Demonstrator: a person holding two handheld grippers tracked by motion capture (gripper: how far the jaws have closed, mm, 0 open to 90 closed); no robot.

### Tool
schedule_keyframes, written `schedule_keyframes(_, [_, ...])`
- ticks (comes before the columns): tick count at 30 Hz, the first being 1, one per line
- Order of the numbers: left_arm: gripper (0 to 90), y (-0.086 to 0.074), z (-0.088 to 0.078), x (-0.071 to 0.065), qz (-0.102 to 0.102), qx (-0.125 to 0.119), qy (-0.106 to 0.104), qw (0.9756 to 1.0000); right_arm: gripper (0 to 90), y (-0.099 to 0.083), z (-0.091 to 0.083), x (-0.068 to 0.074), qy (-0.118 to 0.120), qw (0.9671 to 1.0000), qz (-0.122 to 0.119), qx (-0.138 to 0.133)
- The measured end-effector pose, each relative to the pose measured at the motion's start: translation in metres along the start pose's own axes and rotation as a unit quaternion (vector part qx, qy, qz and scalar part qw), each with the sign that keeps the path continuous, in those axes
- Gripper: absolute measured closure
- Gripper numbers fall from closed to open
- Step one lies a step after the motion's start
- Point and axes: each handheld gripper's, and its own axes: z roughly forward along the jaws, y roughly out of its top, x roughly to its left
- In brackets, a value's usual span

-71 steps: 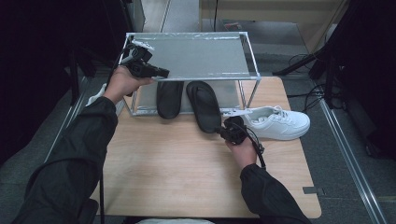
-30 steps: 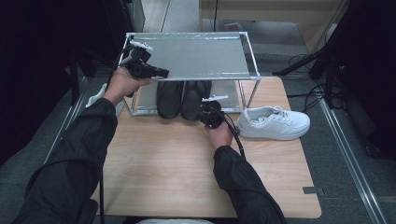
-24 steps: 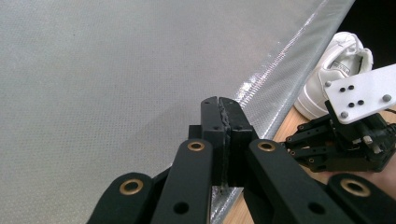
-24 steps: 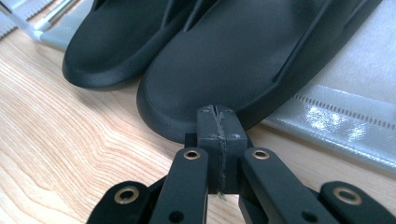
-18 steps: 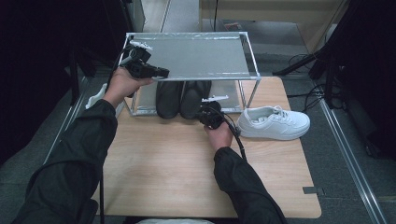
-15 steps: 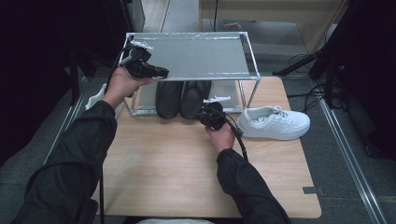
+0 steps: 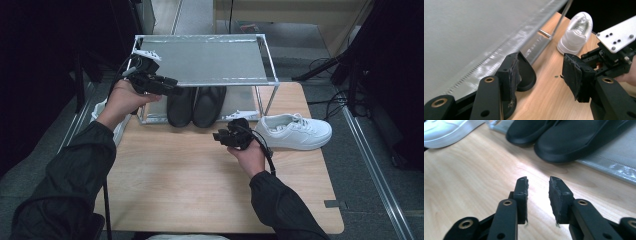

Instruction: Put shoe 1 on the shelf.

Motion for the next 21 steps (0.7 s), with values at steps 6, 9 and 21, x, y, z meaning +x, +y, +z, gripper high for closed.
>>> schedule_keyframes(6, [41.7, -0.013, -0.004, -0.013, 0.008, -0.004, -0.008, 0.9999, 64.2, -0.009, -0.016, 0.004, 0.014, 0.9997, -0.012, -0.013])
schedule_keyframes(9, [38.6, -0.020, -0.005, -0.017, 0.013, -0.002, -0.004, 0.9999, 62.9, -0.013, -0.021, 0.004, 0.020, 0.9996, -0.013, -0.018])
schedule_keyframes(21, [36.2, -0.069, 0.006, -0.022, -0.003, 0.013, -0.007, 0.9999, 54.2, -0.031, -0.045, -0.001, 0.040, 0.9987, -0.026, -0.016])
